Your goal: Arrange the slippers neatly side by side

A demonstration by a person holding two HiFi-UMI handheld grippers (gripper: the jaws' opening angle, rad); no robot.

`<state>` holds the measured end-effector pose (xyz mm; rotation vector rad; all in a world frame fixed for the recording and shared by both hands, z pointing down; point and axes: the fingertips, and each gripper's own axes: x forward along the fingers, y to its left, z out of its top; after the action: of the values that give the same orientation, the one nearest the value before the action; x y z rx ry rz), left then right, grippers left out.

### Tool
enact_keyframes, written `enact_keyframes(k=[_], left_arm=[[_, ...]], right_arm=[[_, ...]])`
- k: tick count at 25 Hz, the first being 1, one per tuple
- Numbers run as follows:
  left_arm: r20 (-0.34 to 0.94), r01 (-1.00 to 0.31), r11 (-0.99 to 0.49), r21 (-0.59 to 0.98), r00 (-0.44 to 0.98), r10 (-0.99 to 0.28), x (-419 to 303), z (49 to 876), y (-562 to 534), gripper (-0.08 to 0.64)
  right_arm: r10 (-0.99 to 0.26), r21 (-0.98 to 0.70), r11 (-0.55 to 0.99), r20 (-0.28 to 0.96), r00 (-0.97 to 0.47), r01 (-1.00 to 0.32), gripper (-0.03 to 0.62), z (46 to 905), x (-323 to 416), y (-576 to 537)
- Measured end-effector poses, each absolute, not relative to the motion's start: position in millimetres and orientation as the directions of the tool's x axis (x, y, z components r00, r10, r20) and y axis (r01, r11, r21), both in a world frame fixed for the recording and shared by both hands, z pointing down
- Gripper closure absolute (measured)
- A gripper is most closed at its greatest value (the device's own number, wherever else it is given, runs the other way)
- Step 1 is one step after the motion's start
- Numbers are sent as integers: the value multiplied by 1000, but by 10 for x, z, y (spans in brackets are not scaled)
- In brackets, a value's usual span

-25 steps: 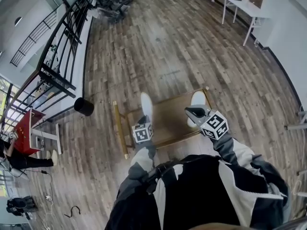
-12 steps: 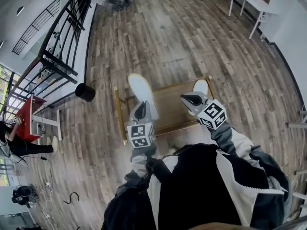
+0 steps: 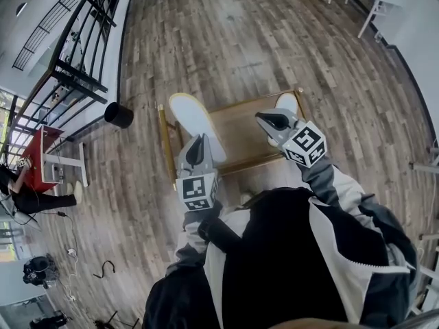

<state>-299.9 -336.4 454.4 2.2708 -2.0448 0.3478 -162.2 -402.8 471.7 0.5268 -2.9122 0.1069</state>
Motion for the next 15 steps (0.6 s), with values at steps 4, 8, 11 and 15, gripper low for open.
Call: enact_keyframes(k=[4,8,11,15], left_arm=[[223,-989,-104,-109,77,-972,-3044,4587,-3353,537],[229,-990,-102,-97,77,-970,-3107,4649,-3364,537],[268,-991,-88,-97,59,-962,-3201,4843,-3418,536],[369,-991,-52,-127,2,-929,-3468,5307,-3477,536]], right_arm=[[-340,-42,935,192,-921,-353,588,4733,-1613,-4021],[-337,-40,936,195,-921,-351,588,4747,-1640,-4001],[-342,-38,934,200,-918,-356,588,4762,-1597,-4000],[-359,-37,927,213,-909,-374,588,4782,-1511,-3991]])
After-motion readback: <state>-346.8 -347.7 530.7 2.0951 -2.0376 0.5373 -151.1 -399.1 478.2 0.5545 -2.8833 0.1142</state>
